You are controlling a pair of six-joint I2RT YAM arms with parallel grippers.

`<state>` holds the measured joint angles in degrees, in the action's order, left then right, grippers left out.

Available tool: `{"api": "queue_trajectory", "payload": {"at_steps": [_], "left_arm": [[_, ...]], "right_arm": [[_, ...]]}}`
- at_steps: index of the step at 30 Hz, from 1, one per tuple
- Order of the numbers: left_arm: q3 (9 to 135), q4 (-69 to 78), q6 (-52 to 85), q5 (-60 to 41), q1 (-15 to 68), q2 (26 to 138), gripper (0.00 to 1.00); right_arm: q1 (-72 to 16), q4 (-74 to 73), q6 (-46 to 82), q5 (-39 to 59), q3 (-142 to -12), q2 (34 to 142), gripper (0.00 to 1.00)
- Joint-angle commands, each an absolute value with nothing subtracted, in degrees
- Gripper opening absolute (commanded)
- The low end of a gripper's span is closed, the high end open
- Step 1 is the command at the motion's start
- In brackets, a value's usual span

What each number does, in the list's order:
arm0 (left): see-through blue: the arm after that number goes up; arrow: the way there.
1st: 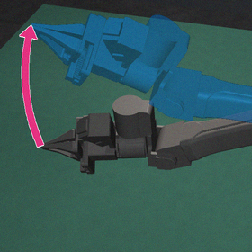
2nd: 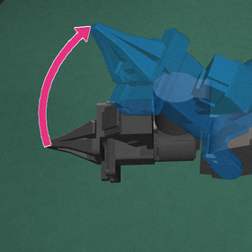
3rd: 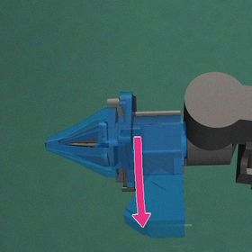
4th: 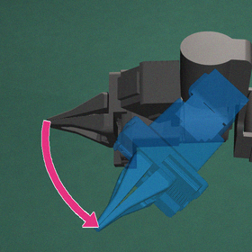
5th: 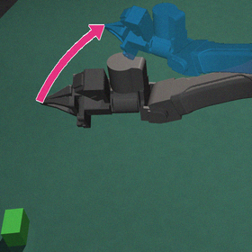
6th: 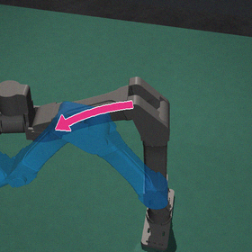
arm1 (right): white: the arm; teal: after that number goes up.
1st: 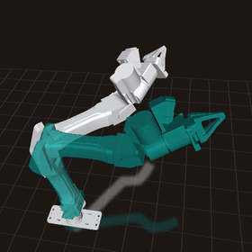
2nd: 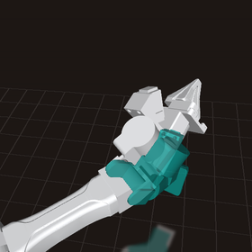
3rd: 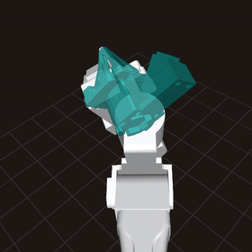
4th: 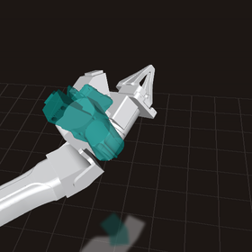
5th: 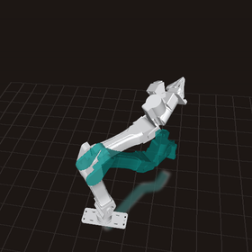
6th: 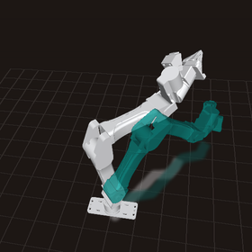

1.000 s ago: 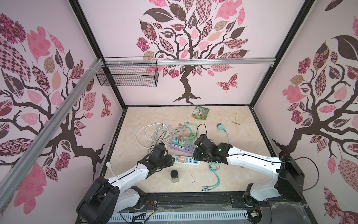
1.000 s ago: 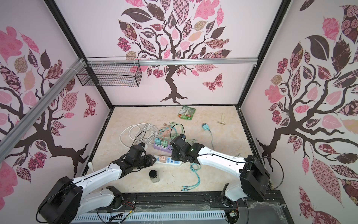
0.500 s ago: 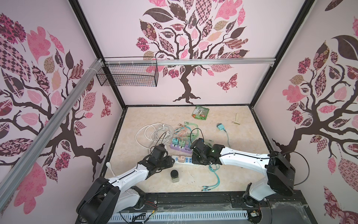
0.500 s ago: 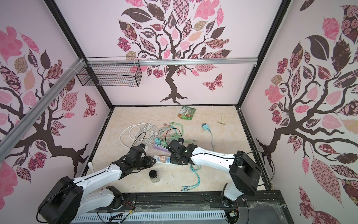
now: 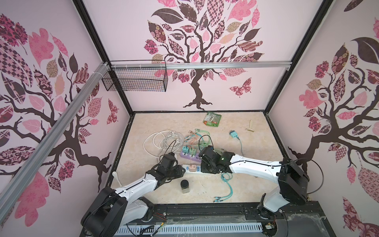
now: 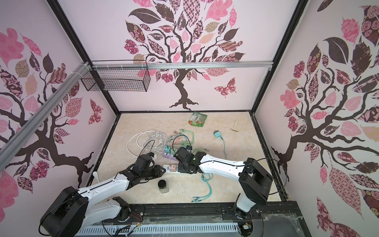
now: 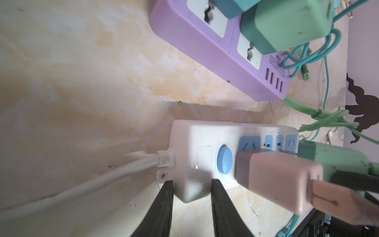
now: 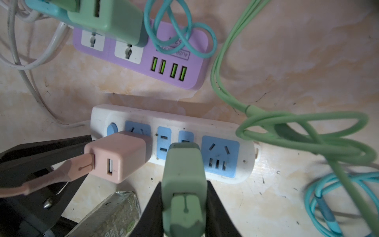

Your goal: Insert the plug

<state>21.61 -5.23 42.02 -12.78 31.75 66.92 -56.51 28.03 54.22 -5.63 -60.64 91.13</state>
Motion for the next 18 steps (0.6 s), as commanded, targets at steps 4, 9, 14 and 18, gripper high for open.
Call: {"api": "queue_trajectory", "payload": {"at_steps": [4,9,14,18], "left_arm": [[19.9,-4.1,41.6,-13.5,31.7,66.5,0.34],[19.6,-4.1,41.6,-13.5,31.7,66.2,0.34],[19.3,-4.5,41.6,-13.2,31.7,65.3,0.34],[19.2,-4.6,41.6,-13.0,31.7,64.7,0.34]], "right_arm": [[-56.8,29.7,54.5,-7.8,-62.5,93.1,0.12],[-56.9,30.0,54.6,-8.7,-62.8,93.7,0.12],[-56.9,30.3,54.5,-8.6,-62.8,94.4,0.12],[-56.9,30.3,54.6,-8.7,-62.9,94.7,0.13]]}}
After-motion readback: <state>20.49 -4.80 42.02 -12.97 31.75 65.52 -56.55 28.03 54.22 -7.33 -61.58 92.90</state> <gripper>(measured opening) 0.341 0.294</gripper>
